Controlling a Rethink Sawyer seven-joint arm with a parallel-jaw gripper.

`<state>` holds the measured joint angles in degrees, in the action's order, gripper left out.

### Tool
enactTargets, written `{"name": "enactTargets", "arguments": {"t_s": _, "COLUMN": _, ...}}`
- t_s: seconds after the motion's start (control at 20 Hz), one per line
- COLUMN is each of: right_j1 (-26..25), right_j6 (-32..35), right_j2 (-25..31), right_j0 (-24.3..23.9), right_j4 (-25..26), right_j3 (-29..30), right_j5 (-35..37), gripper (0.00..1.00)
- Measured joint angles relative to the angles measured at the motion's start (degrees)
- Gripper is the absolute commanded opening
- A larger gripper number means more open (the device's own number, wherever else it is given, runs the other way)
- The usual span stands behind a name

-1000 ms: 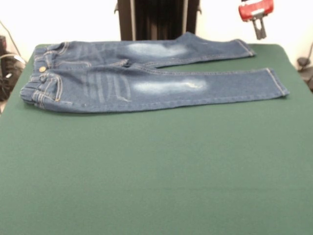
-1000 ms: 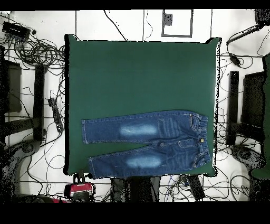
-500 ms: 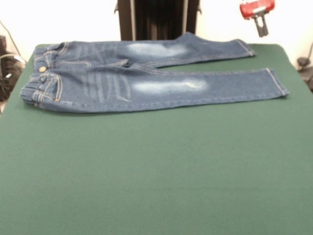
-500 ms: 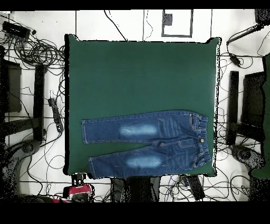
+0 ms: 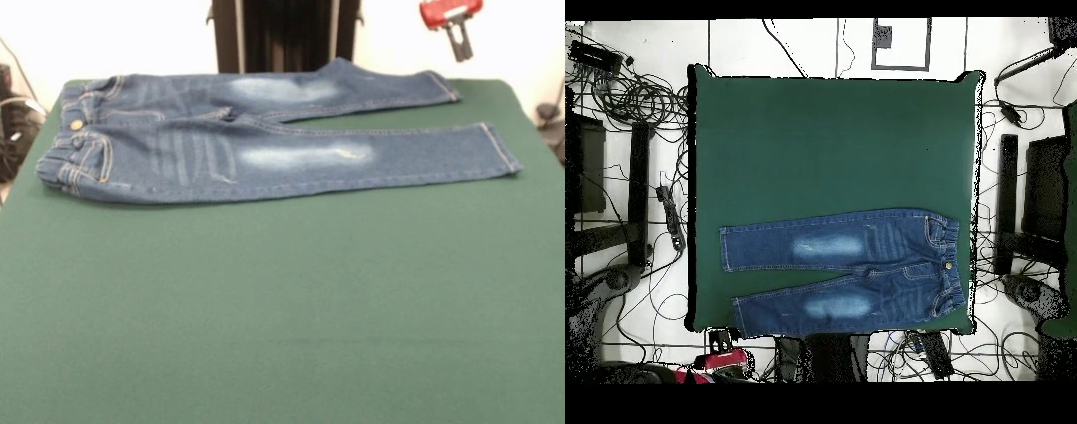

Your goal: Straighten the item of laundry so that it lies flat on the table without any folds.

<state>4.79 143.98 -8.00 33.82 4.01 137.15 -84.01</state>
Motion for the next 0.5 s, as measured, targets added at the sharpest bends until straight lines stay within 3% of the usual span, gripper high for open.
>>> {"name": "enactTargets", "arguments": {"t_s": 0.5, "right_j1": -1.9, "right_j6": 0.0, "right_j2": -5.1, "right_j0": -0.8, "right_j4": 3.0, "right_j3": -2.2, "right_j5": -0.8, "gripper": 0.00}}
